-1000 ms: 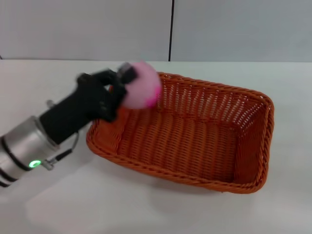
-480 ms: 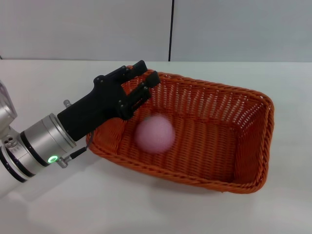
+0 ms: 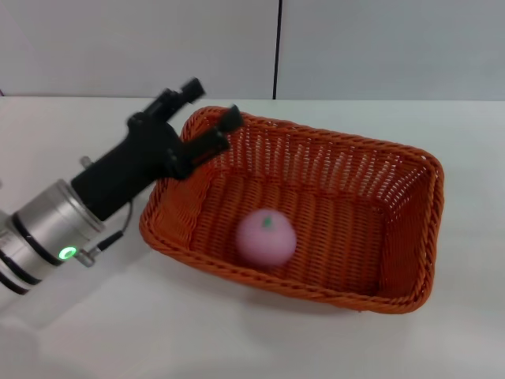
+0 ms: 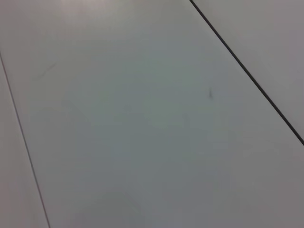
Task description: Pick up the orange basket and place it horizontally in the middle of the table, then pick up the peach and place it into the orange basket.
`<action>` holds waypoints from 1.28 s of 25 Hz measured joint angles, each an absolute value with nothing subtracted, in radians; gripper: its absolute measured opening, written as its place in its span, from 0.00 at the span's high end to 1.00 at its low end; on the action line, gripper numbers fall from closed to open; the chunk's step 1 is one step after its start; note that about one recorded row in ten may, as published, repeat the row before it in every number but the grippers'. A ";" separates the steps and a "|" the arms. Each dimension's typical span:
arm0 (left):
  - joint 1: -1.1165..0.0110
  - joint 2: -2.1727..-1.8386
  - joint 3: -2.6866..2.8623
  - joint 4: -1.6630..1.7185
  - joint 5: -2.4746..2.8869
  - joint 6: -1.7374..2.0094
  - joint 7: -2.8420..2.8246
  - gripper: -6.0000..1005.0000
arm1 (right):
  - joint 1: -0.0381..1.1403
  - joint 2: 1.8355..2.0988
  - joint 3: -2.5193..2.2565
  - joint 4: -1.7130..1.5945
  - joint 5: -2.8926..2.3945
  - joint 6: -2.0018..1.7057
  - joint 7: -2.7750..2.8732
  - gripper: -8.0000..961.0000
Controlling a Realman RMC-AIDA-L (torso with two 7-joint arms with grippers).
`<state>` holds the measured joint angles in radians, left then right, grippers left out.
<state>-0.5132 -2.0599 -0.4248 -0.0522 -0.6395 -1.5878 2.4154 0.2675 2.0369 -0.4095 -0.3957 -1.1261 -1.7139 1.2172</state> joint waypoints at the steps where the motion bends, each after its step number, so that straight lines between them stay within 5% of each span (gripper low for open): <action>1: -0.498 -2.060 -0.462 -0.051 -0.640 -1.608 2.416 0.26 | 0.266 2.037 -0.409 -0.396 -1.125 -1.716 1.217 0.51; 8: -0.382 -2.061 -0.716 -0.057 -0.640 -1.723 2.487 0.14 | 0.249 2.056 -0.311 -0.395 -1.118 -1.738 1.216 0.51; 18: -0.206 -2.069 -1.133 -0.107 -0.640 -1.833 2.532 0.14 | 0.237 2.070 -0.165 -0.318 -1.117 -1.740 1.132 0.51; 32: -0.203 -2.071 -1.177 -0.117 -0.640 -1.854 2.533 0.14 | 0.253 2.072 -0.041 -0.241 -1.117 -1.736 1.071 0.51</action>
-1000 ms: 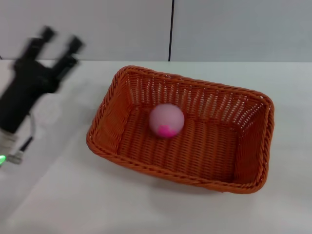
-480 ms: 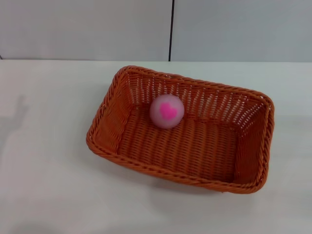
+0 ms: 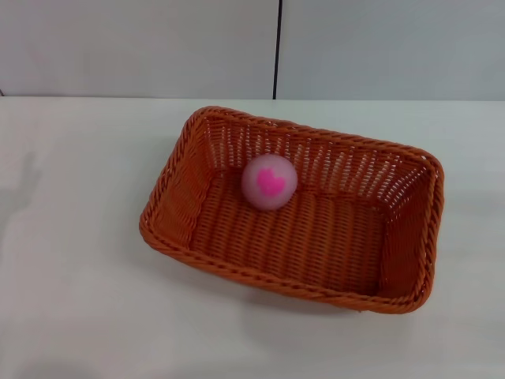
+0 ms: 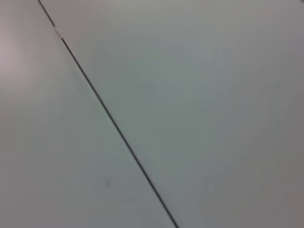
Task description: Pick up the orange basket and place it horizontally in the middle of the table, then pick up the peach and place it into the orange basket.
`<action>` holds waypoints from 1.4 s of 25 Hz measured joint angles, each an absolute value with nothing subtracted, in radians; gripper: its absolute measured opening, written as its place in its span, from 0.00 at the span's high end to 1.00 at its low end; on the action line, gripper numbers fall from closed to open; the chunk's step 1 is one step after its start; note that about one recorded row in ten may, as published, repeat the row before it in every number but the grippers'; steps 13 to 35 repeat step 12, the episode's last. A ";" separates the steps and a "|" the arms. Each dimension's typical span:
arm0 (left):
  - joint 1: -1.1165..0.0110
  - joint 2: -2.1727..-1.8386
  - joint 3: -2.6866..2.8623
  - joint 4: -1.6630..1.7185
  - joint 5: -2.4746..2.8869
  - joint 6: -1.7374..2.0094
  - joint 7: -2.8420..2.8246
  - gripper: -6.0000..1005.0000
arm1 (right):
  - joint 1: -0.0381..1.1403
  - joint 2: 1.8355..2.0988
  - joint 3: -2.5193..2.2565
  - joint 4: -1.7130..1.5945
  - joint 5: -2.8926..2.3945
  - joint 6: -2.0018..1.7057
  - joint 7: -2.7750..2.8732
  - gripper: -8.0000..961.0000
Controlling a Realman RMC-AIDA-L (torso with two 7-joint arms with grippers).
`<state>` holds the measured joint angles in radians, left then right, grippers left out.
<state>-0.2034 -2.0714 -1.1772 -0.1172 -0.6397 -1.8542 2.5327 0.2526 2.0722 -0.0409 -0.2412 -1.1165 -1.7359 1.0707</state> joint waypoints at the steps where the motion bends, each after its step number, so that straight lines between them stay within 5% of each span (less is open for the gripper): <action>1: -0.203 -2.071 -1.177 -0.117 -0.640 -1.854 2.533 0.14 | 0.254 2.072 -0.033 -0.238 -1.117 -1.736 1.070 0.51; 35: -0.208 -2.071 -1.176 -0.118 -0.641 -1.861 2.525 0.14 | 0.262 2.074 -0.003 -0.220 -1.117 -1.728 1.059 0.51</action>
